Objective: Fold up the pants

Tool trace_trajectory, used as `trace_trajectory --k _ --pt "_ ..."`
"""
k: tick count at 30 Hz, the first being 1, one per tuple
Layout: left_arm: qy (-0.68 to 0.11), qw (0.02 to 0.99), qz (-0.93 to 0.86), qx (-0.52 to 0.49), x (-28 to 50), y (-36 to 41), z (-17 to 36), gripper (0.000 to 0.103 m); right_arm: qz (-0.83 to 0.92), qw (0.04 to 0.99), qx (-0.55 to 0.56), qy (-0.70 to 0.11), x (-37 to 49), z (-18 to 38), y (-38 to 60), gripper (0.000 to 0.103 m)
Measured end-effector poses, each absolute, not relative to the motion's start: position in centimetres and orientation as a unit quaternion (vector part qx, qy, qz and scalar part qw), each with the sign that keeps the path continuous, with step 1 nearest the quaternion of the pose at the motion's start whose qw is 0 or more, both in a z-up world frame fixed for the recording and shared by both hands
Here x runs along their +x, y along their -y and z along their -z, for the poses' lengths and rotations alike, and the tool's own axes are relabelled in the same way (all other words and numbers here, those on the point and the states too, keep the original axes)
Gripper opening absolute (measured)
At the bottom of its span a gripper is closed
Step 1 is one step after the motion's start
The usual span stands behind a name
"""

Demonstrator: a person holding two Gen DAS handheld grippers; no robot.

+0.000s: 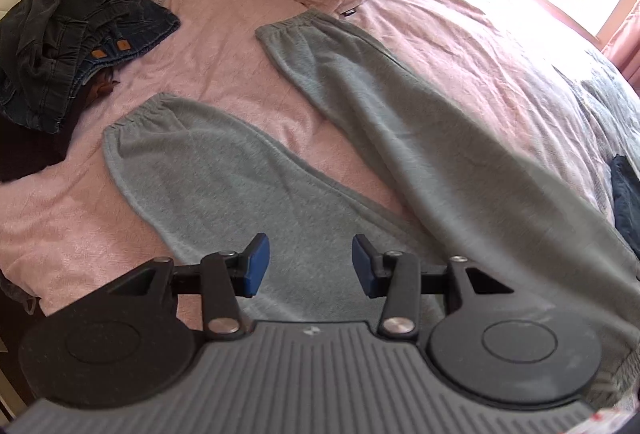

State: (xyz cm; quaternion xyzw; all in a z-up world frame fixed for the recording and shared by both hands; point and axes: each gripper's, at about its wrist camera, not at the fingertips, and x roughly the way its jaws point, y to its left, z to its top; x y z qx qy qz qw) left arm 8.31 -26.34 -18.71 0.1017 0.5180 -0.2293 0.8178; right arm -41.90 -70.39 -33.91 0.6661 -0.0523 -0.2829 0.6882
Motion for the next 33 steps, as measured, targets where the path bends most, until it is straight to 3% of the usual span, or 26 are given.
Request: trace_trajectory --k 1,4,7,9,15,24,25,27,28,31,33 --pt "-0.521 0.815 0.232 0.104 8.0 26.7 18.9 0.040 0.330 0.648 0.686 0.027 -42.2 35.7 71.3 0.007" --pt "-0.525 0.808 0.241 0.119 7.0 27.7 19.4 0.040 0.351 0.536 0.768 -0.015 -42.4 38.7 73.1 0.036" --pt "-0.524 0.804 0.249 0.129 6.1 27.8 19.5 0.041 0.337 0.608 0.718 -0.043 -43.1 35.8 73.2 0.054" --pt "-0.530 0.801 0.248 0.126 6.0 27.3 19.7 0.041 0.331 0.656 0.672 -0.097 -44.1 33.4 71.8 0.055" --pt "-0.540 0.791 0.258 0.126 6.1 26.3 20.1 0.041 0.263 0.684 0.638 -0.236 -47.4 32.8 62.2 0.055" --pt "-0.555 0.763 0.299 0.140 7.9 25.7 21.5 0.041 0.274 0.605 0.717 -0.212 -47.0 38.4 50.2 0.054" --pt "-0.555 0.760 0.306 0.142 8.3 25.5 21.6 0.041 0.295 0.595 0.721 -0.196 -46.6 38.9 49.3 0.050" --pt "-0.554 0.754 0.319 0.149 9.4 25.1 21.6 0.041 0.342 0.572 0.731 -0.148 -45.4 39.6 47.9 0.019" --pt "-0.553 0.752 0.325 0.153 9.9 24.8 21.6 0.041 0.359 0.561 0.734 -0.133 -44.8 39.5 47.5 0.013" --pt "-0.550 0.745 0.339 0.163 12.1 23.6 21.5 0.041 0.409 0.575 0.697 -0.125 -43.1 35.5 45.9 0.007" --pt "-0.546 0.745 0.344 0.172 14.0 22.4 21.6 0.041 0.452 0.592 0.644 -0.173 -42.8 30.4 45.5 0.006"
